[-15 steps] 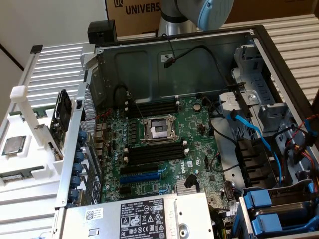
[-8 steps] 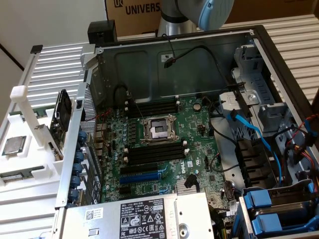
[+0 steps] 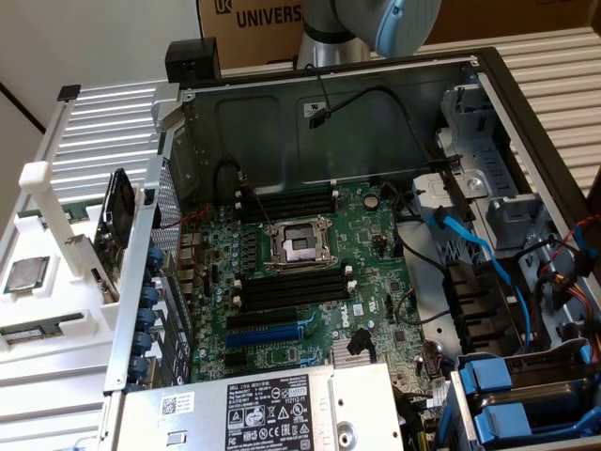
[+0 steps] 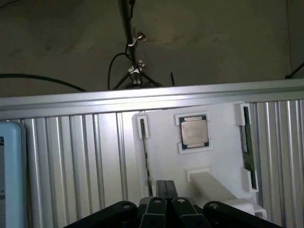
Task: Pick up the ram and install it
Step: 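Pick up the ram and move it above insertion slot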
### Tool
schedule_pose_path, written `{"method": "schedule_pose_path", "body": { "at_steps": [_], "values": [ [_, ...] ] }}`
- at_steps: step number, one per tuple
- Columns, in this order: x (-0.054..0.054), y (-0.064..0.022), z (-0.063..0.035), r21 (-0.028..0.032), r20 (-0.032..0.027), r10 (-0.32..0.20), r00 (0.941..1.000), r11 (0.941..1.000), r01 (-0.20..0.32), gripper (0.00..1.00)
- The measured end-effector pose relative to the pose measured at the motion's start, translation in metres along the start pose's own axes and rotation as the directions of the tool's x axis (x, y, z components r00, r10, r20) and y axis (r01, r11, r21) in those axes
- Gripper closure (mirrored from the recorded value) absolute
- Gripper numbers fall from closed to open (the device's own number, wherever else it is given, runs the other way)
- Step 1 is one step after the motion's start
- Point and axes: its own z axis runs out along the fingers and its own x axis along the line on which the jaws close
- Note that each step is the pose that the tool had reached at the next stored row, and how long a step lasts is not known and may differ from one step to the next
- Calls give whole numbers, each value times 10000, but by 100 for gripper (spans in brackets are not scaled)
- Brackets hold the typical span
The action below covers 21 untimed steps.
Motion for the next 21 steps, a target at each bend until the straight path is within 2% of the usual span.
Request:
{"method": "schedule_pose_path", "body": {
  "at_steps": [7,11,12,21],
  "values": [
    [21,-80,145,-20,-21,-371,9993,9993,371,89],
    [33,-86,216,-25,-22,-468,9989,9989,468,89],
    [53,-89,270,-27,-22,-503,9987,9987,503,89],
    [116,-99,433,-34,-22,-646,9979,9979,646,89]
  ]
}}
